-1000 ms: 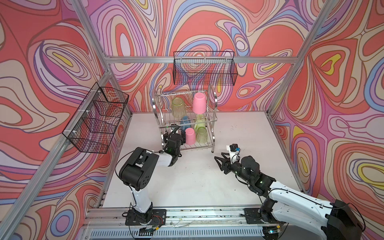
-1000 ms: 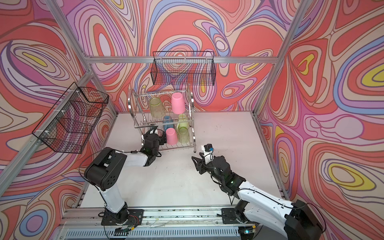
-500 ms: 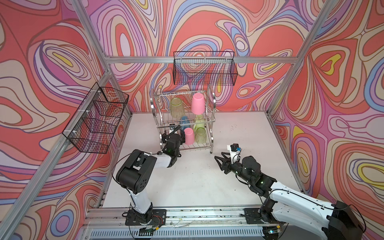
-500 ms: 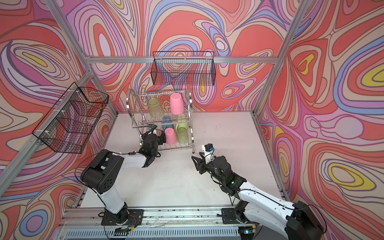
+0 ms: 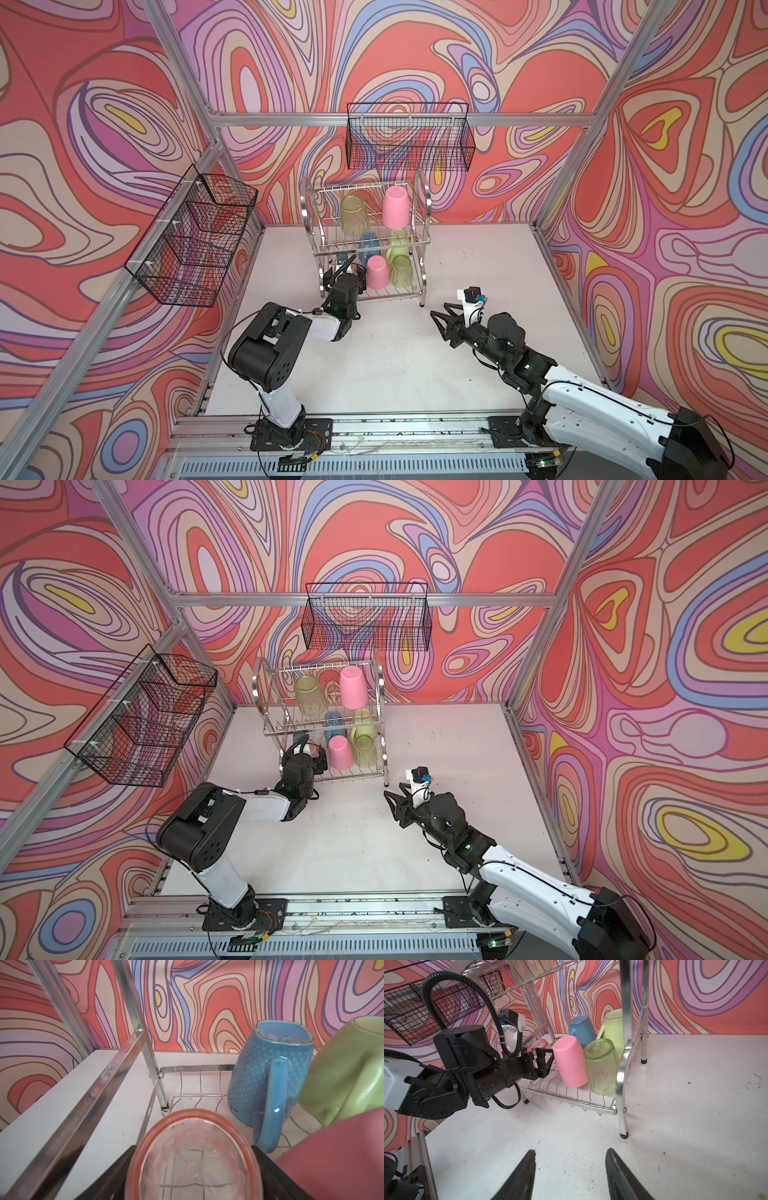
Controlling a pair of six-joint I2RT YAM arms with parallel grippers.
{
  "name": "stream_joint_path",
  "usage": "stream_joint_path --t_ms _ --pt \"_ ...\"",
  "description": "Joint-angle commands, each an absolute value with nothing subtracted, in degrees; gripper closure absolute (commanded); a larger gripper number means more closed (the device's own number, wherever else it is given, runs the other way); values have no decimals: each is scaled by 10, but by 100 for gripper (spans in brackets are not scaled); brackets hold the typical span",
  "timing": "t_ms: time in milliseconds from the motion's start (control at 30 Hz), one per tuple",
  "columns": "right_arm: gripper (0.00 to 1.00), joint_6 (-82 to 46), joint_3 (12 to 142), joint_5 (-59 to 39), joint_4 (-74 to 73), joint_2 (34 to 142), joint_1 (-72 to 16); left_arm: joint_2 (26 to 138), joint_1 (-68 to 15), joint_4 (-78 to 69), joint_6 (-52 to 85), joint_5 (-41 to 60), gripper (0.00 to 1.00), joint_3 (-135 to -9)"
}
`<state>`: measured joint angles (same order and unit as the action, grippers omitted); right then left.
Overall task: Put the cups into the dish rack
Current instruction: 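Lower the clear cup into the lower rack tier with the left gripper, then open the left gripper to release the clear cup on the rack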
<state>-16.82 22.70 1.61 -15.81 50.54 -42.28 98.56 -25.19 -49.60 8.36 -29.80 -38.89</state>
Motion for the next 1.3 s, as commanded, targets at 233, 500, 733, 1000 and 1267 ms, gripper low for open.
stream_joint_path --t_ms 233,500,733,1000,1267 --pt "44 -170 219 9 -156 487 -420 934 -259 -522 77 -314 15 -363" --pt "44 -164 222 6 -156 489 -420 893 -277 -517 76 -325 15 -332" --pt "44 -163 223 9 -146 477 -420 845 -305 -505 78 -338 15 -301" --pt "44 -160 236 27 -136 478 -420 741 -361 -421 80 -356 14 -255" --pt "43 -149 259 75 -110 488 -420 573 -393 -244 114 -380 10 -222"
